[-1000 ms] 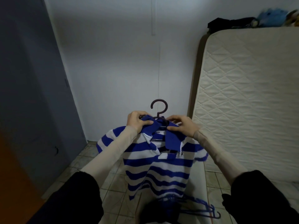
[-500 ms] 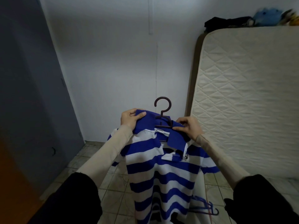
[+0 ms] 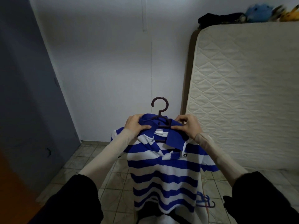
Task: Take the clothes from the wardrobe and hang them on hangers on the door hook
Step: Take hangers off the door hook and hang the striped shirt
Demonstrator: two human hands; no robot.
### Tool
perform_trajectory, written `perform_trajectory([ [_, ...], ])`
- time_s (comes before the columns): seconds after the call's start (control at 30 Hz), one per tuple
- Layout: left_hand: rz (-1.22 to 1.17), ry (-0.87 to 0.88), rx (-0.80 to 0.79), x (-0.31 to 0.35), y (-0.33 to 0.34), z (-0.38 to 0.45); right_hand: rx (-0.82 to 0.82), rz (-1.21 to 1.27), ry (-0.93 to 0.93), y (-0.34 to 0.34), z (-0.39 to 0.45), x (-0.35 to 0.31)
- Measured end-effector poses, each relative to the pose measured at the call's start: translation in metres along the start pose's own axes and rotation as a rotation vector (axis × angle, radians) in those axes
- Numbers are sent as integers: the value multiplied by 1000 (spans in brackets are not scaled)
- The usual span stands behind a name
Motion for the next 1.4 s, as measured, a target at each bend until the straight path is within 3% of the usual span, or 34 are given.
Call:
perform_trajectory([
  [0.27, -346, -186, 75, -19, 24, -16, -104, 32, 70, 10, -13, 19],
  [0.63, -417, -281, 46, -50, 67, -17, -92, -15, 193, 35, -21, 62],
  [1.13, -266, -258, 39, -95, 142, 39, -119, 16, 316, 57, 39, 157],
  [1.4, -159, -271, 184, -112, 157, 103, -45, 60, 239, 62, 110, 175],
])
Point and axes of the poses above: each hand's wrist, its own z-axis towards the middle knuckle, its own y-axis out of the palm, x = y × z, the point moved 3 cm from there along z, towards the middle knuckle, and after that the axes turned 9 degrees about y, right-handed, at the moved point
